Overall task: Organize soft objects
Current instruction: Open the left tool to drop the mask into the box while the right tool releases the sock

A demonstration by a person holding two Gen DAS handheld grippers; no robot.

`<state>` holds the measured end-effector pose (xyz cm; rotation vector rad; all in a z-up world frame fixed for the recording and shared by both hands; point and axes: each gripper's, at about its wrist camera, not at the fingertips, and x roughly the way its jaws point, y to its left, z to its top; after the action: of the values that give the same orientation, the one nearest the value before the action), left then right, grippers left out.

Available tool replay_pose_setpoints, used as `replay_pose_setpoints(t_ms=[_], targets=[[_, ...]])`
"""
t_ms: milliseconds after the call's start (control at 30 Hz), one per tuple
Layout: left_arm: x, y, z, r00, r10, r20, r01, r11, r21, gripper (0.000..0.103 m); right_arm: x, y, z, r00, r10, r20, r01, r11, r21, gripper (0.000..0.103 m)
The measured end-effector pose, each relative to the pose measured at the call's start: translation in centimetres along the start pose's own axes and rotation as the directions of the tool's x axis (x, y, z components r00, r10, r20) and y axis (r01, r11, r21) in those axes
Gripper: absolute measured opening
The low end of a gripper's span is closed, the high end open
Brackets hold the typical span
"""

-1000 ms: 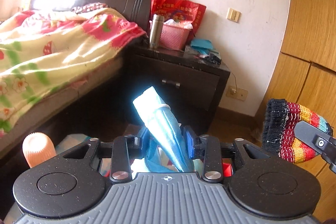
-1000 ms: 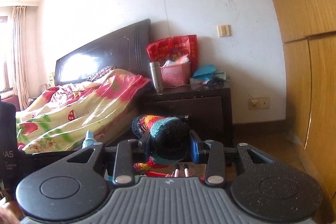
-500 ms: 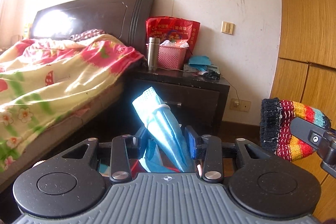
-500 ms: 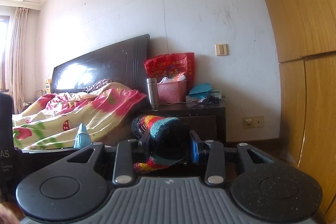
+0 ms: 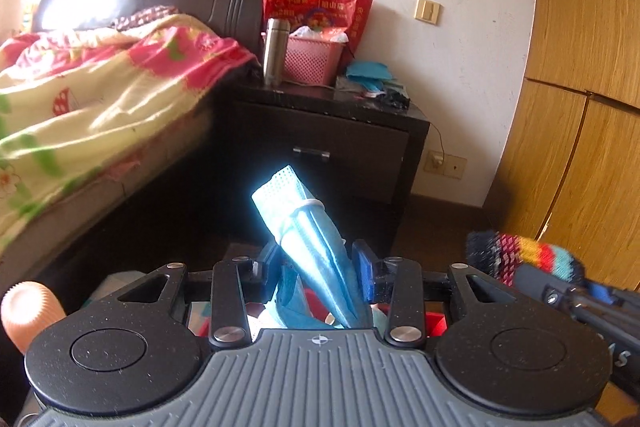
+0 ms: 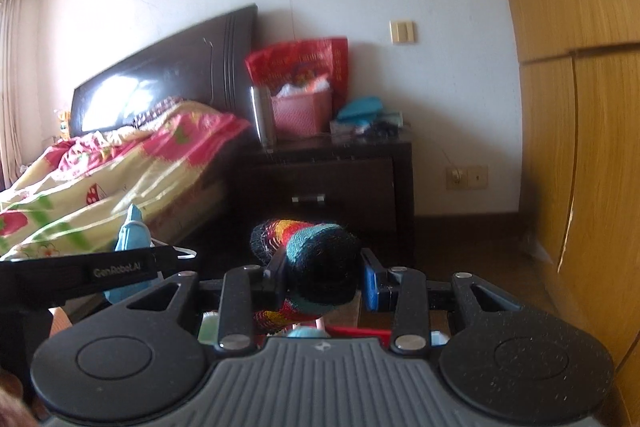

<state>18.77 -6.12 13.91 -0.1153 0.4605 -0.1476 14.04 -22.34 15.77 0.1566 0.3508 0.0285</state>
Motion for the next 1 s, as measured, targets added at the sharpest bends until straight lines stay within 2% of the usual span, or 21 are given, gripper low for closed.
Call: replay_pose_setpoints(t_ms=[233, 367, 433, 467, 500, 567, 733, 867, 1000], targets=[[2.9, -0.7, -1.2, 0.997, -0.064, -0.05, 0.066, 0.997, 0.038, 0.04, 3.8, -0.5, -2.2, 0.992, -0.031, -0.125, 0.031, 1.0, 0.0, 0.014], [5.0, -1.4, -2.4, 0.993, -0.069, -0.095, 0.076, 0.995, 0.071, 0.043, 5.6, -0.9, -3.5, 0.979, -0.051, -0.196, 0.051, 0.999, -0.004, 0.014], [6.3, -1.5, -3.0, 0.99, -0.057, -0.128, 0.068, 0.994, 0.087, 0.049, 6.6, -1.0, -4.2, 0.97, -0.05, -0.238, 0.048, 0.999, -0.012, 0.014], [6.9, -1.5, -3.2, 0.988, -0.05, -0.149, 0.065, 0.993, 0.102, 0.057, 7.1, -1.1, -4.5, 0.964, -0.052, -0.262, 0.049, 0.999, -0.016, 0.014], [7.3, -1.4, -3.4, 0.987, -0.037, -0.159, 0.055, 0.992, 0.112, 0.068, 7.5, -1.2, -4.8, 0.959, -0.051, -0.279, 0.049, 0.999, -0.016, 0.018], [7.8, -1.3, -3.8, 0.985, -0.015, -0.169, 0.037, 0.992, 0.124, 0.079, 8.2, -1.5, -5.4, 0.947, -0.056, -0.315, 0.054, 0.998, -0.015, 0.026], [7.6, -0.8, -3.7, 0.985, -0.018, -0.171, 0.036, 0.994, 0.105, 0.083, 8.5, -1.9, -6.0, 0.94, -0.057, -0.337, 0.059, 0.998, -0.006, 0.046], [7.2, -0.6, -3.4, 0.981, -0.024, -0.192, 0.041, 0.995, 0.086, 0.085, 8.3, -2.1, -6.0, 0.942, -0.058, -0.331, 0.065, 0.998, 0.011, 0.047], [6.5, -0.6, -3.1, 0.977, -0.027, -0.214, 0.047, 0.995, 0.092, 0.085, 8.3, -3.0, -5.7, 0.933, -0.04, -0.357, 0.072, 0.994, 0.077, 0.047]])
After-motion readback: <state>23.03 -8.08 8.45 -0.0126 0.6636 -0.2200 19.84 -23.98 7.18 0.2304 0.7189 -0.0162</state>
